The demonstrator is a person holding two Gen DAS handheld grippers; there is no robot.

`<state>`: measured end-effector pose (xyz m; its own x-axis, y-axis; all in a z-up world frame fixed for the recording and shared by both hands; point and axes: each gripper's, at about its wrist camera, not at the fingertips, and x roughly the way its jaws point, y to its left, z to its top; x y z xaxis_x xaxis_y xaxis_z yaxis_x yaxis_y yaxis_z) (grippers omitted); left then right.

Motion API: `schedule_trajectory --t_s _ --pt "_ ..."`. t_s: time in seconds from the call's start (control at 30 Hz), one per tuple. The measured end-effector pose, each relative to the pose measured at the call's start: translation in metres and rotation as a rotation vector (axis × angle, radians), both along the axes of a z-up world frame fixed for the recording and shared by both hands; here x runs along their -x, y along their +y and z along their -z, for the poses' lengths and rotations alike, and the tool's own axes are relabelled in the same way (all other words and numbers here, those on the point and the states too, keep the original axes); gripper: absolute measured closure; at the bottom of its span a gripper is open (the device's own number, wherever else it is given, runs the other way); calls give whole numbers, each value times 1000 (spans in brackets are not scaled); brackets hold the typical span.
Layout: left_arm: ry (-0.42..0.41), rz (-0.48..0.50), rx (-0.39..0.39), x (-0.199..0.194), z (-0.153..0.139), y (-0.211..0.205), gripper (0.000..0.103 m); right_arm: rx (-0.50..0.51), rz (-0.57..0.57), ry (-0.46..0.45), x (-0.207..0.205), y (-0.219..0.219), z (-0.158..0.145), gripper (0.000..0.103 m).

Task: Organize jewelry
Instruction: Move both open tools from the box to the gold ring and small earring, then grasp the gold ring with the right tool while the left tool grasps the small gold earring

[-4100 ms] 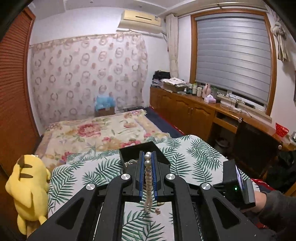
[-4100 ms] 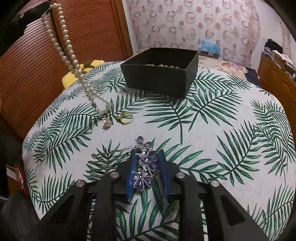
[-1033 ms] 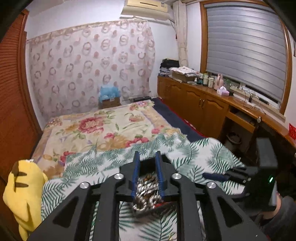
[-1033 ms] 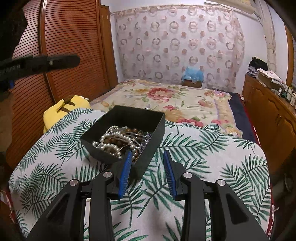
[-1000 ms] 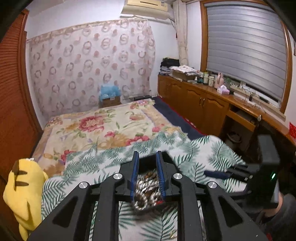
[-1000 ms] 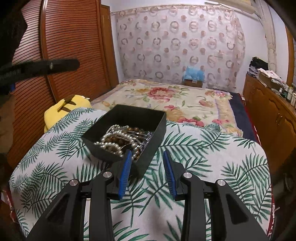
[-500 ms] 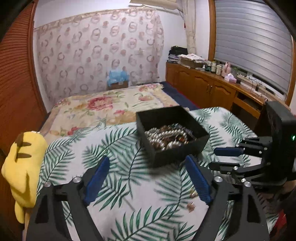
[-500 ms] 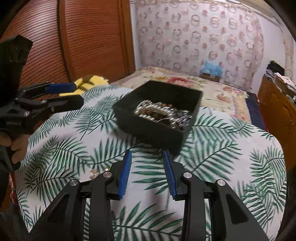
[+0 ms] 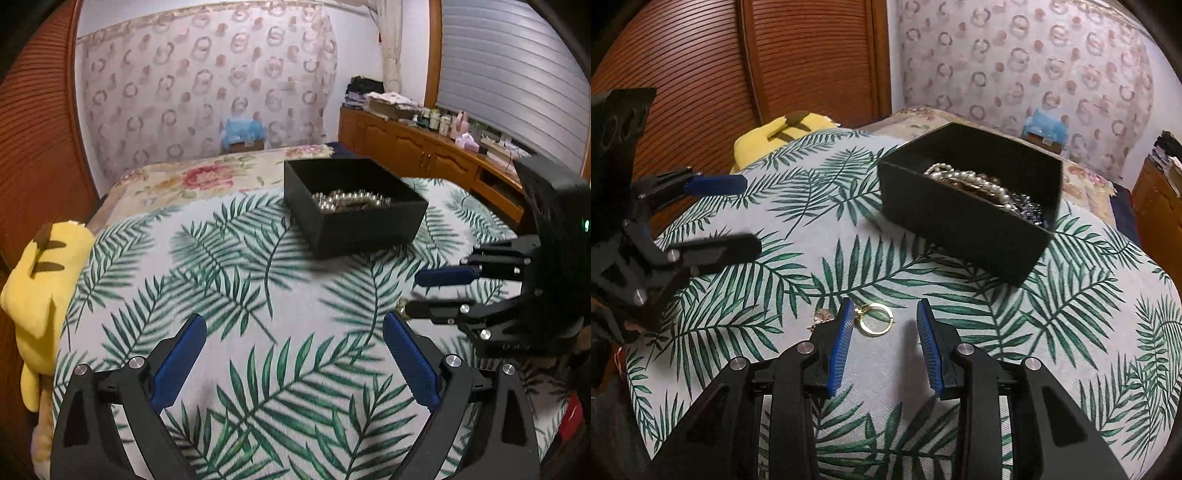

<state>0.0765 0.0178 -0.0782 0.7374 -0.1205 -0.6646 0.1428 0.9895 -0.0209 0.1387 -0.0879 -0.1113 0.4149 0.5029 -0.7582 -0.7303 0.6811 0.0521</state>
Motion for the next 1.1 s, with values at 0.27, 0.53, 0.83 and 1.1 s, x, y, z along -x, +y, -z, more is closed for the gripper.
schedule_trajectory --t_s 0.27,0.53,0.83,1.1 --pt "42 35 1 2 11 -5 11 44 -15 -2 -2 10 5 74" --pt "69 54 -17 0 18 -14 10 35 6 -15 -1 3 1 76" --pt "92 102 -18 -5 21 -31 11 2 67 -41 5 -26 -10 76" --pt "128 174 -18 -11 27 -55 30 -8 103 -44 1 -42 -13 76"
